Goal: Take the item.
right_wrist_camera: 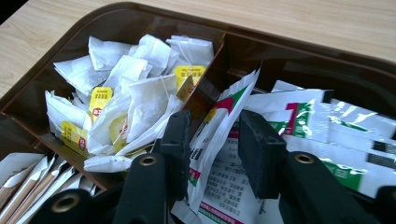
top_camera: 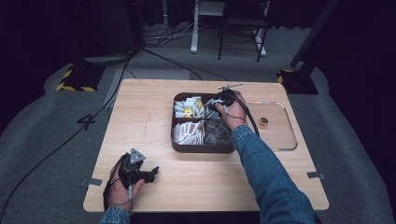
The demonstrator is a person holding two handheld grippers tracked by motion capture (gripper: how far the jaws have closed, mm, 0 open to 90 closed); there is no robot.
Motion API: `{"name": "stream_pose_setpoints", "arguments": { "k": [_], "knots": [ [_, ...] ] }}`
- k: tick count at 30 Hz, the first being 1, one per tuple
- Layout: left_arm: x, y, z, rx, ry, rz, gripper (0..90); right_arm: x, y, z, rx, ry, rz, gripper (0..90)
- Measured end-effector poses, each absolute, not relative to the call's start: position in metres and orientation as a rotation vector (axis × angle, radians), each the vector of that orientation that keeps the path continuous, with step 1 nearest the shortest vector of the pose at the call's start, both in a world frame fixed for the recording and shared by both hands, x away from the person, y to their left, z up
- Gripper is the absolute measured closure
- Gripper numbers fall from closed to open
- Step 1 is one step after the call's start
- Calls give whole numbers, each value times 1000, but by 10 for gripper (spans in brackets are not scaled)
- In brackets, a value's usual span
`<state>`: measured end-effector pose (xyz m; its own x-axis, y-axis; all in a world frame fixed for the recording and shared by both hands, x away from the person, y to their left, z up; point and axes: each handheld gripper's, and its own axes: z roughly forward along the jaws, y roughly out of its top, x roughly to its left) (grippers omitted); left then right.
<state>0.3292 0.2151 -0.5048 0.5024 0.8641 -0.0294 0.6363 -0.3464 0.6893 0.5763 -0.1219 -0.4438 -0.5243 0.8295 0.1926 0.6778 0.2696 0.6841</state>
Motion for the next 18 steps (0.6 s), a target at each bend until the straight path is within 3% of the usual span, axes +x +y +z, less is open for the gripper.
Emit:
{"name": "stream_pose_setpoints", "arguments": {
  "k": [12, 14, 18],
  "knots": [
    [329, 215, -505, 2099, 1224, 453, 128, 578, -106, -459, 1441, 2355, 1032, 756],
    [329, 215, -505, 2099, 1224, 453, 128, 577, -105, -457, 1466, 2331, 1025, 843],
    [329, 215, -505, 2099, 1224, 453, 128, 575, -108, -453, 1495, 2292, 1021, 867]
  ]
}}
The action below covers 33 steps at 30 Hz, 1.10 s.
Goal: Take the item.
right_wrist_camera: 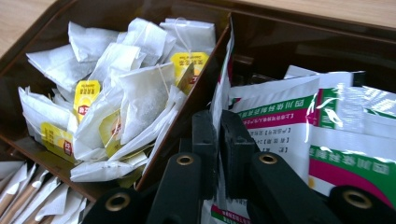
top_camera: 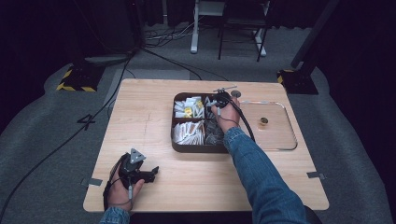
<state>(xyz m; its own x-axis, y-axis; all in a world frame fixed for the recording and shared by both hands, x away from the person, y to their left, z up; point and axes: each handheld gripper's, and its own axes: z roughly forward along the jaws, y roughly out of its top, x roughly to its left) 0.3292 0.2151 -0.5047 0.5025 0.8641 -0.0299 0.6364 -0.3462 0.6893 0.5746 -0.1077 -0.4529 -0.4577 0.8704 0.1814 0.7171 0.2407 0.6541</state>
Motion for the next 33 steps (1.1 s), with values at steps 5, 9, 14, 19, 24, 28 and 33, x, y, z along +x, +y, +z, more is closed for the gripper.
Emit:
{"name": "stream_pose_setpoints", "arguments": {
  "k": [5, 9, 14, 19, 24, 28, 33],
  "knots": [
    [330, 215, -505, 2101, 1221, 455, 128, 571, -115, -447, 1522, 2262, 1062, 874],
    [330, 215, -505, 2102, 1219, 457, 128, 568, -120, -439, 1502, 2259, 1103, 875],
    [330, 215, -505, 2100, 1219, 457, 128, 562, -129, -429, 1467, 2251, 1165, 875],
    [330, 215, -505, 2097, 1221, 456, 128, 553, -137, -418, 1425, 2247, 1232, 875],
    [330, 215, -505, 2101, 1220, 456, 128, 539, -144, -402, 1382, 2247, 1329, 875],
    [330, 215, -505, 2100, 1221, 455, 128, 521, -147, -390, 1315, 2267, 1391, 875],
    [330, 215, -505, 2100, 1221, 455, 128, 497, -151, -378, 1252, 2289, 1458, 875]
  ]
}}
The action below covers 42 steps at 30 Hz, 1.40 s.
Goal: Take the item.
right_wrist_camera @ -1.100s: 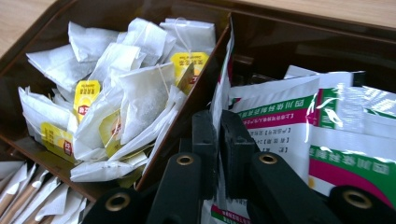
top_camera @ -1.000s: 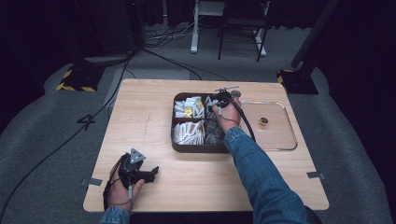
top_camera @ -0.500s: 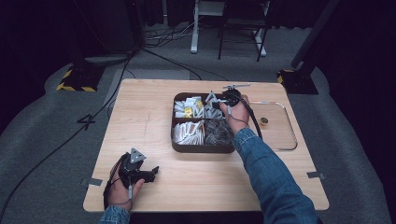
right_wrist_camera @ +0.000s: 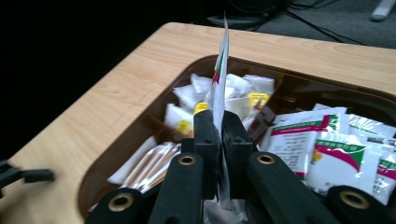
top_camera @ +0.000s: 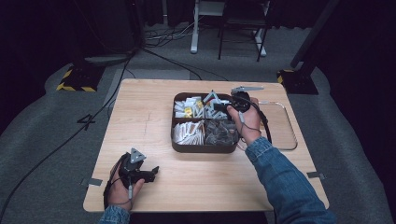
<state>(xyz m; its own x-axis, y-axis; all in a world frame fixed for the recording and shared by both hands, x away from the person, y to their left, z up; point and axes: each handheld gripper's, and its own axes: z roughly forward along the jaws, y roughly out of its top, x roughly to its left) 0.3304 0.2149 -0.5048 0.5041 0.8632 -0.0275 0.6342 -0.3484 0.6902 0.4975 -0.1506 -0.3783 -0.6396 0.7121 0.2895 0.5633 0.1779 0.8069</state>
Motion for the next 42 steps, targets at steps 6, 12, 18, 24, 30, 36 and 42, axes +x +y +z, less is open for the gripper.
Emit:
{"name": "stream_pose_setpoints", "arguments": {
  "k": [6, 12, 18, 24, 30, 36, 42],
  "knots": [
    [330, 215, -505, 2099, 1221, 457, 128, 469, -156, -369, 1168, 2312, 1527, 875],
    [330, 215, -505, 2102, 1220, 457, 128, 435, -163, -366, 1094, 2334, 1589, 875],
    [330, 215, -505, 2102, 1220, 457, 128, 406, -173, -372, 1064, 2362, 1598, 875],
    [330, 215, -505, 2101, 1220, 457, 128, 388, -180, -376, 1056, 2393, 1592, 875],
    [331, 215, -505, 2101, 1220, 457, 128, 375, -184, -375, 1034, 2413, 1565, 875],
    [331, 215, -505, 2101, 1220, 457, 128, 364, -183, -377, 1002, 2464, 1525, 875],
    [331, 215, -505, 2101, 1219, 457, 128, 354, -179, -384, 980, 2520, 1499, 875]
  ]
}}
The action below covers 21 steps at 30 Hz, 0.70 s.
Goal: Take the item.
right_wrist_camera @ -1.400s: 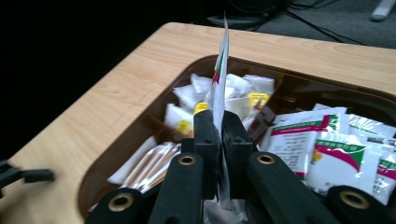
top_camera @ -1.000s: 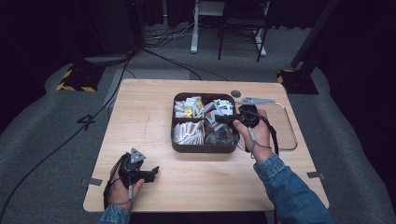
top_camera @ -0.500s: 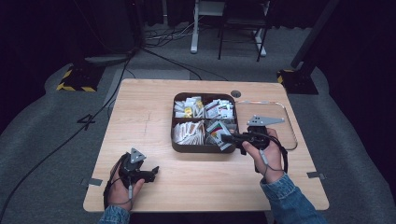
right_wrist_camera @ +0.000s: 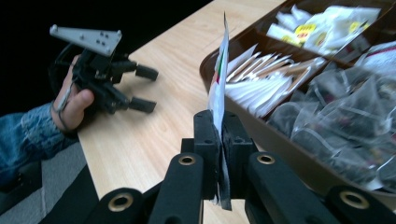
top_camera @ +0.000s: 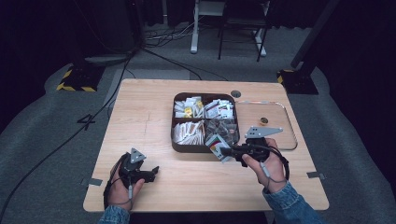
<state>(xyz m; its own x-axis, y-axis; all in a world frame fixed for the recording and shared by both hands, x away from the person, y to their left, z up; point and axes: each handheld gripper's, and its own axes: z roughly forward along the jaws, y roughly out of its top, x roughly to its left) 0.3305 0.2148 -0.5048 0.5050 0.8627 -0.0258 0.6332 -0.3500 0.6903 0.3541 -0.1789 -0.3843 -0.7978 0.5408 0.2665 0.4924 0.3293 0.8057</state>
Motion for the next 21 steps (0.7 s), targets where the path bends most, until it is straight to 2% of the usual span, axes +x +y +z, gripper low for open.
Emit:
{"name": "stream_pose_setpoints", "arguments": {
  "k": [21],
  "knots": [
    [331, 215, -505, 2102, 1219, 458, 128, 334, -172, -423, 961, 2655, 1349, 874]
  ]
}}
